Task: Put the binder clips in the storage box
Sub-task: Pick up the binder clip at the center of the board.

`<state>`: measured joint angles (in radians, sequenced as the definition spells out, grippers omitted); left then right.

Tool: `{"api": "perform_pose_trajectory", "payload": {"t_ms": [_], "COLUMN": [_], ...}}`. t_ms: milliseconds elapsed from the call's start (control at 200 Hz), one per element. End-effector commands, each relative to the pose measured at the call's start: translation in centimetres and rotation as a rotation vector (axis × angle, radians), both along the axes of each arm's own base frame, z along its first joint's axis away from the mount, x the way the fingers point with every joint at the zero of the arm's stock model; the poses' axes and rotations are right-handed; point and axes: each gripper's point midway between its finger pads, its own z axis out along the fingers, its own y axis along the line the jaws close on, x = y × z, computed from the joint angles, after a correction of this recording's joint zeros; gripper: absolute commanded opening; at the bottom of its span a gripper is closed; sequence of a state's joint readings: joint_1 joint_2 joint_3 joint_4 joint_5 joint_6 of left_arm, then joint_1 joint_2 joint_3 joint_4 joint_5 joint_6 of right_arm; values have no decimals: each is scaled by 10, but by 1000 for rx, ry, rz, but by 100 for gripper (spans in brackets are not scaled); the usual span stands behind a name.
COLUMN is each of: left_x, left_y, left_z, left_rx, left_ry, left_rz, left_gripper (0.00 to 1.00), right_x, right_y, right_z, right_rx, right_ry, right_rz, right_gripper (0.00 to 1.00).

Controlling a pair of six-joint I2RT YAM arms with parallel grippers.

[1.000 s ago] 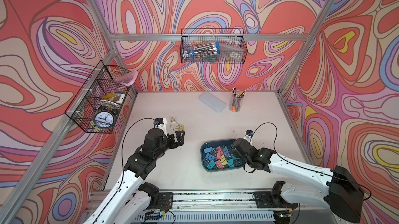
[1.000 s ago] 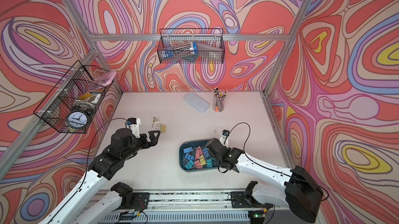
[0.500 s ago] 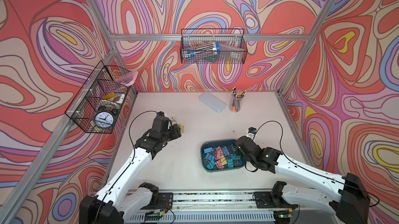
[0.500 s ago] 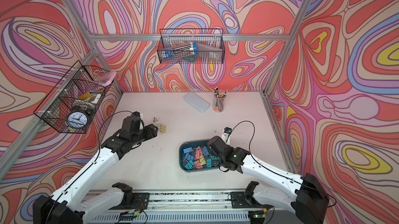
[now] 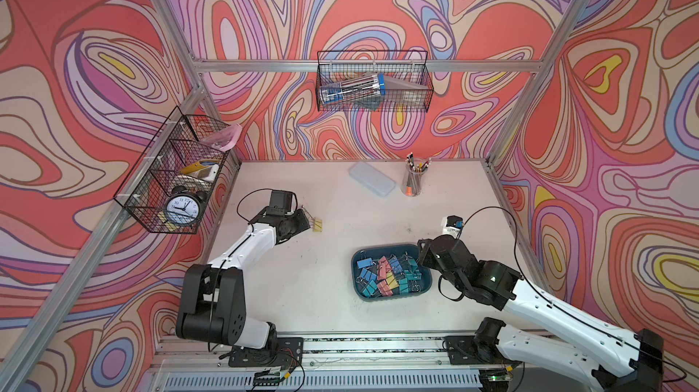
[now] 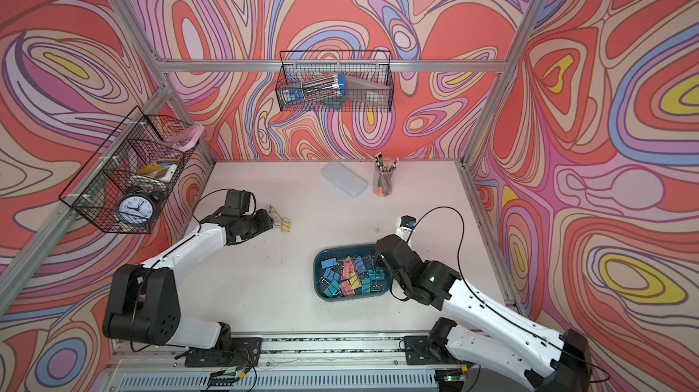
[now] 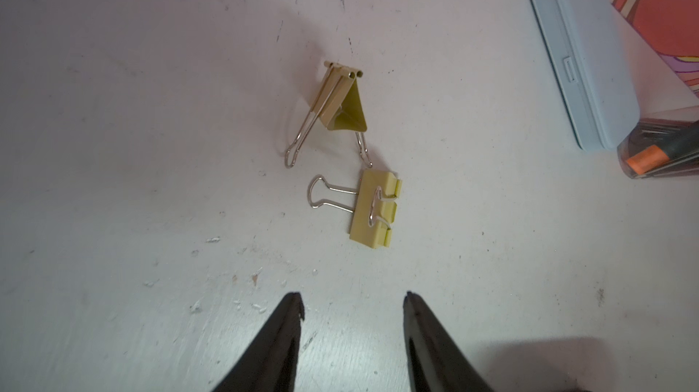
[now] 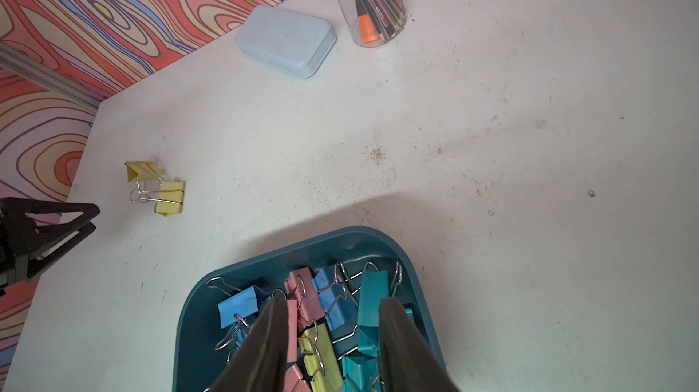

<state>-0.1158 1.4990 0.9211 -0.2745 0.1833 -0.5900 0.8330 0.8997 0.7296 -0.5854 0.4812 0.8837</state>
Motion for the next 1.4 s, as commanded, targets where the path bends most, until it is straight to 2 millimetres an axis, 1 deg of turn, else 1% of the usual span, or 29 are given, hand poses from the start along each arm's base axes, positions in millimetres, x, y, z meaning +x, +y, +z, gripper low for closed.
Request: {"api": "perform_pose_trajectory", "payload": {"t_ms": [0, 95, 150, 280, 436, 466, 566, 676, 731, 851, 1006, 1082, 1157, 1252, 1277, 1312, 1392], "left_x": [28, 34, 38, 43, 47, 47, 48, 46, 44, 36, 19, 7, -8, -29, -33, -45, -64], "left_y": [-18, -17, -14, -12, -9, -9, -11, -14, -15, -21, -37, -52, -69, -91, -97, -102, -119], "left_z": [17, 6, -2, -18, -31, -33, -35, -33, -29, -16, 9, 25, 44, 67, 77, 82, 100], "left_rx": [-61, -62, -58, -53, -52, -57, -71, -87, -97, -136, -240, -261, -219, -170, -168, -156, -127], "left_ry": [-98, -85, -71, -46, -32, -29, -27, -29, -37, -57, -84, -104, -124, -150, -173, -165, -203], "left_rz": [-85, -69, -57, -41, -28, -26, -30, -34, -39, -55, -79, -130, -193, -271, -289, -309, -363], "left_gripper": [45, 35, 32, 30, 29, 27, 13, 5, 0, 0, 0, 0, 0, 0, 0, 0, 0], "right_x": [1, 2, 2, 0, -5, -5, -7, -9, -9, -9, -12, -15, -19, -23, -24, -25, -26], "right_y": [0, 1, 1, 0, -5, -6, -9, -11, -12, -17, -36, -43, -48, -56, -57, -58, -60], "right_z": [8, 9, 9, 8, 10, 11, 11, 12, 14, 19, 26, 28, 28, 27, 27, 27, 26], "right_rx": [-24, -31, -33, -26, -15, -12, -7, -3, 3, 17, 23, 38, 55, 86, 95, 107, 124], "right_ry": [-9, -11, -10, 2, 2, 0, 2, 5, 1, -15, -35, -40, -45, -52, -54, -58, -60], "right_rz": [10, 15, 15, 16, 5, 3, -4, -14, -20, -49, -137, -164, -183, -216, -219, -225, -231], "right_gripper": [42, 42, 43, 42, 43, 43, 43, 43, 43, 43, 57, 60, 63, 74, 78, 82, 87]}}
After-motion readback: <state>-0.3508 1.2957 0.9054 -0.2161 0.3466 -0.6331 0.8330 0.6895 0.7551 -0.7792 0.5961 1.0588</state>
